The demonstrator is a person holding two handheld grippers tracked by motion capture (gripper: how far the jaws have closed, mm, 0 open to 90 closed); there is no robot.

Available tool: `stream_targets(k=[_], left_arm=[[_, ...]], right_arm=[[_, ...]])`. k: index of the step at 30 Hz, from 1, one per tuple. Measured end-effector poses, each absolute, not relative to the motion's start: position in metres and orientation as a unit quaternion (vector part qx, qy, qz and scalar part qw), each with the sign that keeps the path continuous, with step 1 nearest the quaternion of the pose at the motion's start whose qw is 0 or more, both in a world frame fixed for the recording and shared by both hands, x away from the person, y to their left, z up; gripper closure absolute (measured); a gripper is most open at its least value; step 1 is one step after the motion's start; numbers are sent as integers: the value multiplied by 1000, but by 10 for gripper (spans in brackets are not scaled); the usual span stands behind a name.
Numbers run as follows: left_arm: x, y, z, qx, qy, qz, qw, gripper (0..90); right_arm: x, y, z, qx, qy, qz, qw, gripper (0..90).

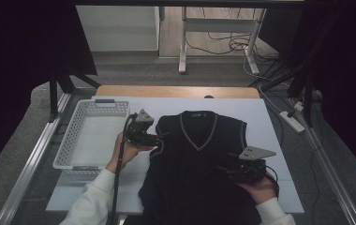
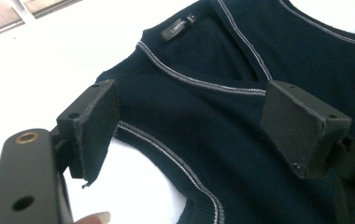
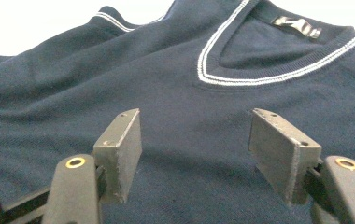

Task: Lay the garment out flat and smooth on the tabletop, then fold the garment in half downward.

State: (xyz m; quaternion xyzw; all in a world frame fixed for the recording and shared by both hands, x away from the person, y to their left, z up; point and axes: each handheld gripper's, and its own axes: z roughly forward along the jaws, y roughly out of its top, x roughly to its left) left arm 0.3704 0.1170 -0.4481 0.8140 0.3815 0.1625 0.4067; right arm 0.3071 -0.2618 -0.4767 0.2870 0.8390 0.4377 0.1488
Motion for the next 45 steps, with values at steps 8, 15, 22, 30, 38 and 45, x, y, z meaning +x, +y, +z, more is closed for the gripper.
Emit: stream_targets(k=[8,15,22,30,38,45], left_arm=[[378,111,-451,816,384,162,400,201],[386,98,-446,825,376,165,389,200],[409,87,-431,824,364,162,401,202],[437,78,-433,823,369,164,400,209],[453,74,-441,828,378,161,382,204],[469,69,-457,841,393,155,338,204]], right_arm=[[309,-267,-478,295,836,438,150,344],[310,-272,-476,304,830,443,151,343],[311,-275,-475,307,827,446,149,341],[312,-277,-477,310,828,444,147,339],[314,-276,-480,310,832,437,144,335],[314,-274,-481,309,835,434,140,333]])
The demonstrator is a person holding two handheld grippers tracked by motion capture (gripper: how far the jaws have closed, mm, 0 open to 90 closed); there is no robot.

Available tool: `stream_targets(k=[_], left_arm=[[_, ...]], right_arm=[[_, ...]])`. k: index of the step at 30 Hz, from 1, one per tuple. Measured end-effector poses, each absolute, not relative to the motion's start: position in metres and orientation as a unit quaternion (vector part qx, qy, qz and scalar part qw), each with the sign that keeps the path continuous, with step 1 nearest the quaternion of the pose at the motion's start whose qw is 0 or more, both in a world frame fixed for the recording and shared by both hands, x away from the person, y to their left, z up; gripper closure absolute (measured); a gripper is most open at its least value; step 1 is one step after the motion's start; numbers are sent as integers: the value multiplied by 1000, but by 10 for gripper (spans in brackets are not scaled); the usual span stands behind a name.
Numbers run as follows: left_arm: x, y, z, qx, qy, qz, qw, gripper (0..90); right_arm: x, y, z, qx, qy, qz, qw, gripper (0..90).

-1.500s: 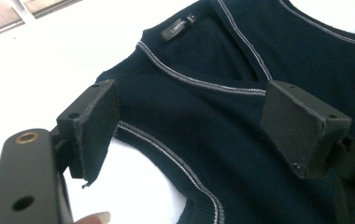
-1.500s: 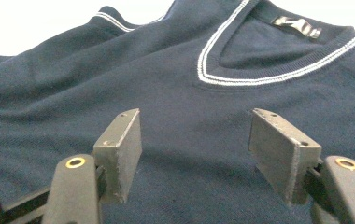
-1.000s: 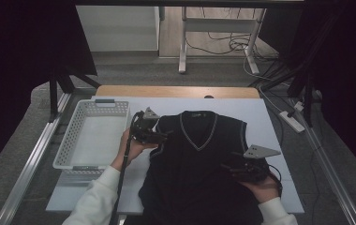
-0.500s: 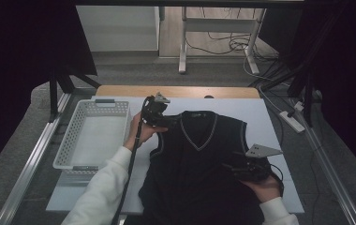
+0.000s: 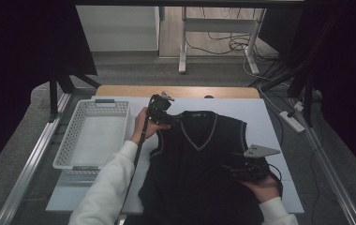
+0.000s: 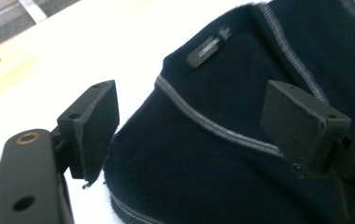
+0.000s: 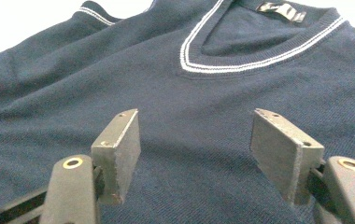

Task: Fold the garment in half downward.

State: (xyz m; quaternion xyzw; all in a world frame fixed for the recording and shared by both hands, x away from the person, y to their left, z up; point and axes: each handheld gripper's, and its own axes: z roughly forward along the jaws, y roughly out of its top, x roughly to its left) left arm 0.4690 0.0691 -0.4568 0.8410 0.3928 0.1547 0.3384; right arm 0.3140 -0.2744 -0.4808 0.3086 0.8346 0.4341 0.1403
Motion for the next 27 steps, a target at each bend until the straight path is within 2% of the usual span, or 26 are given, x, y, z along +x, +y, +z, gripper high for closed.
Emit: stream_targets(k=[10,27], left_arm=[[487,72,-475,843,418,156,302,205],[497,74,-494,842,442,145,272,203]], right_arm=[[315,-271,-484,306,840,428,135,331],[316,-267,-490,303,847,418,130,323]])
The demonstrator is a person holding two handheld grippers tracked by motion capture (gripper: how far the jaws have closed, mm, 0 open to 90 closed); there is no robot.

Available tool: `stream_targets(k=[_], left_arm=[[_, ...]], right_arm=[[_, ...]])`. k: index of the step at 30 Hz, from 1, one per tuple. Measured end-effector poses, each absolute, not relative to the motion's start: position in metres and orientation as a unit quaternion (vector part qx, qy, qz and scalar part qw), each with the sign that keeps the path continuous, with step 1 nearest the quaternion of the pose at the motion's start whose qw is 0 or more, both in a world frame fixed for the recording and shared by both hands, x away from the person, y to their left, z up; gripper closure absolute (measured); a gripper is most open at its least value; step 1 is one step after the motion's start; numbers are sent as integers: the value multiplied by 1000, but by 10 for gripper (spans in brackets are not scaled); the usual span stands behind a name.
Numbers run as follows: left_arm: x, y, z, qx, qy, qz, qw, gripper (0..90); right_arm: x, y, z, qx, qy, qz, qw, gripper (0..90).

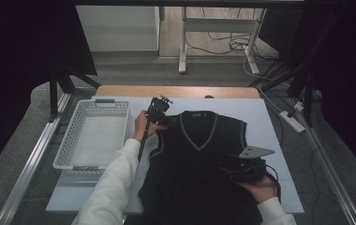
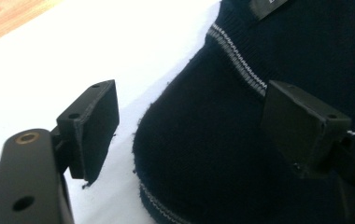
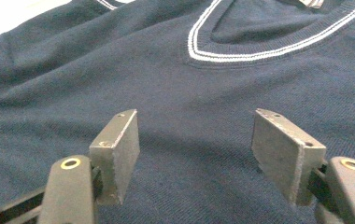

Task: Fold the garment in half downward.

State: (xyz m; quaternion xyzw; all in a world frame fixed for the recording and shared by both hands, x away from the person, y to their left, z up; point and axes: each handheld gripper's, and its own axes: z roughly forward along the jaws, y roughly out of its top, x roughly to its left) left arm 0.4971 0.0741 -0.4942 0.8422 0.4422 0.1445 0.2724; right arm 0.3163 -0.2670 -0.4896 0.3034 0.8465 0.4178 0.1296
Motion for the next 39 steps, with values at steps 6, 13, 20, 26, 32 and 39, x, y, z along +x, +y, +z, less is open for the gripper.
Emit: stream_targets(k=[6,13,20,26,32,39], left_arm=[[499,73,-499,848,442,145,255,203],[501,76,-506,852,444,138,240,204],[501,72,-513,859,439,128,229,232],[501,74,-518,859,445,115,227,261],[497,74,-518,860,437,90,248,432],[489,69,-516,866,420,84,258,762]], right_arm=[[316,-266,-490,302,849,414,131,321],[317,-265,-491,301,850,411,130,320],[317,-265,-492,301,852,410,129,319],[317,-265,-494,302,853,406,129,317],[318,-264,-495,302,855,402,130,315],[317,-264,-494,302,855,401,132,314]])
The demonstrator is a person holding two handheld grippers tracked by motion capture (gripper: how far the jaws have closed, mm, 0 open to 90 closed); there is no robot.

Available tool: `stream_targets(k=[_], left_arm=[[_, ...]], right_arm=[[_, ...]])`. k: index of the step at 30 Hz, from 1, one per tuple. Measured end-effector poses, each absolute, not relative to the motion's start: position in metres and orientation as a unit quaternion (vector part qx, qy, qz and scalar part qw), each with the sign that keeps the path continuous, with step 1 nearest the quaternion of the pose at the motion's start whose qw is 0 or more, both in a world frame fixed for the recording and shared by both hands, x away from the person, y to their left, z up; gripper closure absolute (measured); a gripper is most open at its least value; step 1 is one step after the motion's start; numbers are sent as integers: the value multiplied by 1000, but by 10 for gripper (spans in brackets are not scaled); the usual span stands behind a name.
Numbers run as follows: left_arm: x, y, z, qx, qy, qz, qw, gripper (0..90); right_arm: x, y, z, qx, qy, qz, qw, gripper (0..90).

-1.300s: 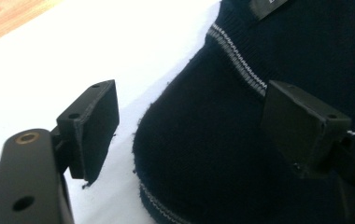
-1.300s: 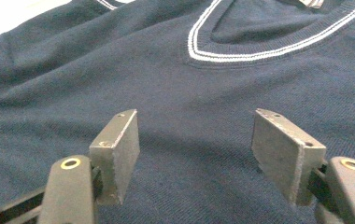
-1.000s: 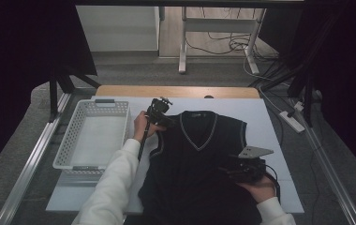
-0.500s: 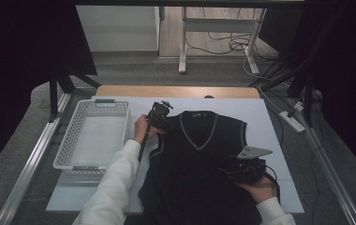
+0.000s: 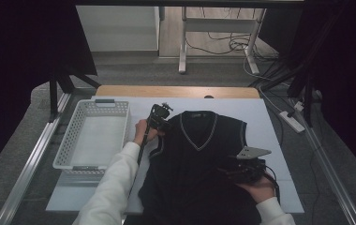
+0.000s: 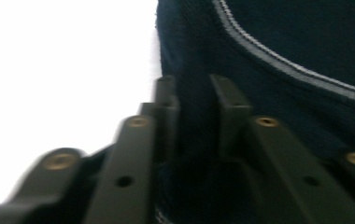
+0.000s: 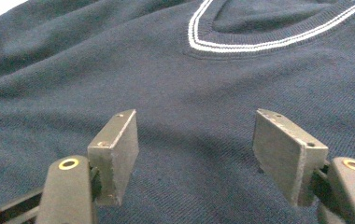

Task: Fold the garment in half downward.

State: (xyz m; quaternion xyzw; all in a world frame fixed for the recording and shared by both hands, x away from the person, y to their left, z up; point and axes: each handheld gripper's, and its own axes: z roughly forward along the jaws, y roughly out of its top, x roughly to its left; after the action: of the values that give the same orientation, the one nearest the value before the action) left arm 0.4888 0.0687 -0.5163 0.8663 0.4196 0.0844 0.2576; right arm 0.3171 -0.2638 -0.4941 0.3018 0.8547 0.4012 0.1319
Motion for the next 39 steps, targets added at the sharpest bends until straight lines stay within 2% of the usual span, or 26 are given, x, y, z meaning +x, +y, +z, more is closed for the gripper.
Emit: stream_targets(k=[5,16,30,39], left_arm=[[477,65,-509,859,418,112,273,800],[448,67,-487,846,395,139,332,805],[436,74,-481,836,385,130,368,805],[433,78,-482,829,388,124,383,804]], right_arm=[[317,-265,-494,303,854,401,134,315],[318,-270,-490,312,848,405,143,314],[333,-286,-481,349,824,411,171,317],[367,-295,-471,376,812,405,188,326]])
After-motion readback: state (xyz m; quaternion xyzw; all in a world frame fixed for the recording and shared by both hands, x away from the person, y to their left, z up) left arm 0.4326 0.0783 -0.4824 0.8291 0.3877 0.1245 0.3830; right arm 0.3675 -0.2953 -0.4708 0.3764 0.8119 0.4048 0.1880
